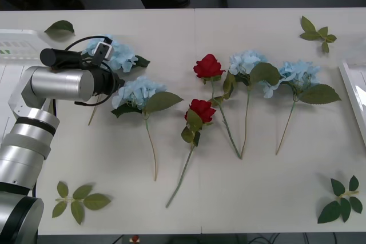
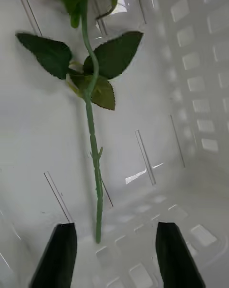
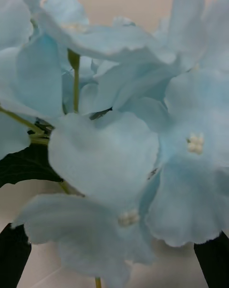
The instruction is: Place the red flowers into the right box and the blue flowers into the left box. If a person shows an open palm, hand one flower to the person first, then continue sorting.
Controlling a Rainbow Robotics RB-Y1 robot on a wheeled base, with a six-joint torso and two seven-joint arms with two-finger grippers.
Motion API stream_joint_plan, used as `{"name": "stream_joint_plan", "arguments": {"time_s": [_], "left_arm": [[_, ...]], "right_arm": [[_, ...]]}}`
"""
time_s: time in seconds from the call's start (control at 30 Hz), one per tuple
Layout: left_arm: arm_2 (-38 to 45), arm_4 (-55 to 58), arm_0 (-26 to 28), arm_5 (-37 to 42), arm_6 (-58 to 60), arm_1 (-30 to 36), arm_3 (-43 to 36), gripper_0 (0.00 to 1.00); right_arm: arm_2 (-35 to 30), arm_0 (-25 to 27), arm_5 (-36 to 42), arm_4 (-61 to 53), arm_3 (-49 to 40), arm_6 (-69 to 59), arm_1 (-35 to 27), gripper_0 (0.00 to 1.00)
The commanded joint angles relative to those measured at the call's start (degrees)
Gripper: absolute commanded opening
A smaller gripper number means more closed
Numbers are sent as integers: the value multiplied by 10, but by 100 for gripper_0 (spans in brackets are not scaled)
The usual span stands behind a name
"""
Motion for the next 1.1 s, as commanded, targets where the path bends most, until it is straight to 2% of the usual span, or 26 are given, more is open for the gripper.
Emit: {"name": "stream_joint_plan", "arguments": {"time_s": [0.03,0.2,0.43,0.47,0.53,0.57,0.63,0.97,1.1], "left_arm": [[5,-6,-16,-5,24,2,-7,88],[4,-7,-14,-5,22,2,3,78],[3,-8,-9,-40,18,2,32,74],[3,-7,-8,-47,17,2,37,70],[3,-8,-8,-50,15,2,39,47],[3,-7,-7,-50,14,2,39,28],[3,-5,-8,-49,14,2,39,0],[8,8,-7,-47,18,2,29,0],[32,10,-5,23,18,6,-24,0]], "right_arm": [[-14,-2,17,-24,-27,5,-25,100],[-26,-2,83,-70,-97,16,-25,100],[-52,-2,175,-159,-203,15,1,100],[-54,-2,185,-170,-218,12,9,100],[-54,-2,199,-181,-237,6,19,100],[-53,-2,205,-188,-250,-7,26,100],[-47,-2,211,-205,-265,-32,40,100],[43,-2,192,-237,-296,-149,72,100],[91,-2,164,-221,-294,-186,83,100]]}}
